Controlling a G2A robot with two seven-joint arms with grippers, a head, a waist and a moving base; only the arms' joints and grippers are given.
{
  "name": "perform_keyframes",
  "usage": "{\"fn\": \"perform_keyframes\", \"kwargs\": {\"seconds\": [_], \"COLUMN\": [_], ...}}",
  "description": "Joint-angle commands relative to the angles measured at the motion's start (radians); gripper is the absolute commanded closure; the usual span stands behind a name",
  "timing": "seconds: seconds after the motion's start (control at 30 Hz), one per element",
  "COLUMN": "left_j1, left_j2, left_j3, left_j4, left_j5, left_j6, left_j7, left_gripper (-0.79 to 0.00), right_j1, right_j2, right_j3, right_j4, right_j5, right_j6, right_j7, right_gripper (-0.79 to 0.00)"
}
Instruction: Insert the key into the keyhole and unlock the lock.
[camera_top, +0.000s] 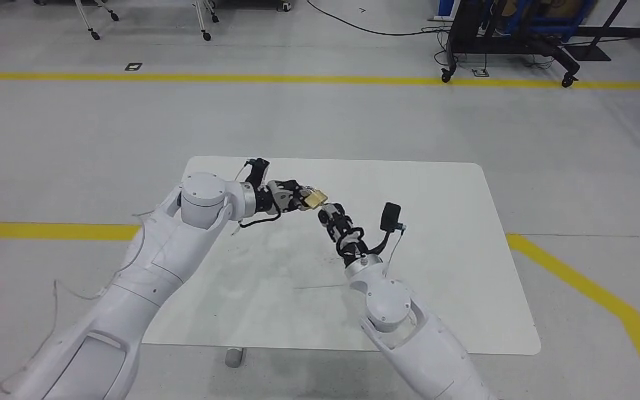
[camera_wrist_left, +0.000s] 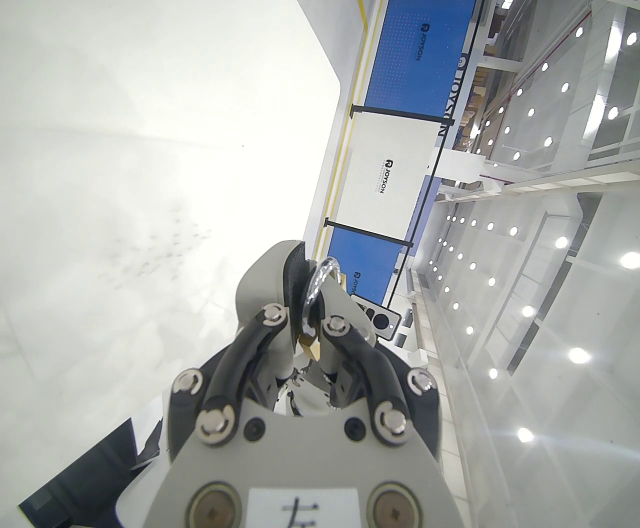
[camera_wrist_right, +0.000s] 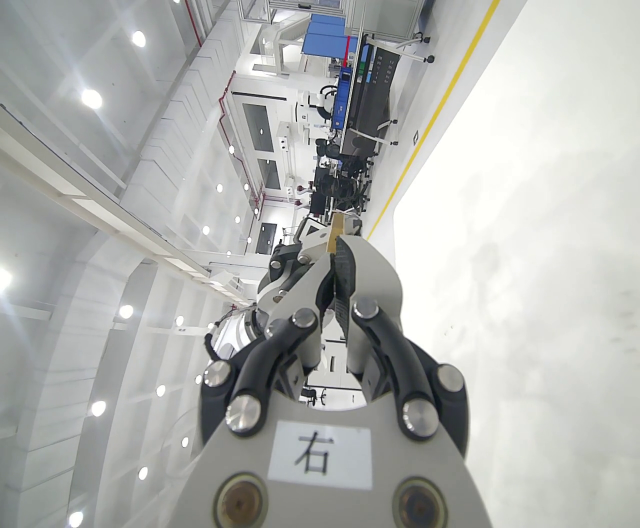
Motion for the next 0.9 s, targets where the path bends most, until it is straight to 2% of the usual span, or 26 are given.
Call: {"fn": "perform_keyframes", "kwargs": {"seconds": [0.0, 0.2, 0.23, 0.27, 0.3, 0.33, 0.67, 0.83, 0.87], "left_j1": [0.0, 0.003, 0.004, 0.004, 0.004, 0.004, 0.042, 0.072, 0.079], "left_j2": [-0.001, -0.005, -0.006, -0.006, -0.007, -0.007, -0.006, -0.002, -0.001], "left_j3": [-0.002, -0.005, -0.006, -0.007, -0.01, -0.014, -0.073, -0.112, -0.119], "left_j4": [0.0, -0.001, -0.001, 0.0, 0.001, 0.002, -0.042, -0.075, -0.079], "left_j5": [0.006, 0.02, 0.021, 0.023, 0.022, 0.023, 0.018, -0.003, -0.003], "left_j6": [-0.007, -0.017, -0.017, -0.017, -0.018, -0.02, -0.112, -0.201, -0.215], "left_j7": [-0.006, -0.02, -0.021, -0.019, -0.016, -0.01, 0.079, 0.064, 0.063], "left_gripper": [0.0, 0.0, 0.0, 0.0, 0.0, 0.0, 0.0, 0.0, 0.0], "right_j1": [0.005, 0.007, 0.006, 0.004, 0.001, -0.003, -0.028, -0.028, -0.036], "right_j2": [-0.003, -0.011, -0.012, -0.013, -0.014, -0.014, -0.013, -0.013, -0.013], "right_j3": [0.005, 0.007, 0.007, 0.008, 0.009, 0.012, 0.027, 0.027, 0.027], "right_j4": [0.009, 0.021, 0.021, 0.019, 0.016, 0.012, -0.013, -0.013, -0.024], "right_j5": [-0.001, 0.006, 0.007, 0.007, 0.009, 0.008, 0.001, 0.001, 0.037], "right_j6": [0.003, -0.008, -0.011, -0.017, -0.023, -0.03, -0.063, -0.063, -0.076], "right_j7": [-0.005, -0.008, -0.007, -0.006, -0.004, -0.003, 0.011, 0.011, 0.044], "right_gripper": [0.0, 0.0, -0.129, -0.351, -0.662, -0.785, -0.785, -0.785, -0.785]}}
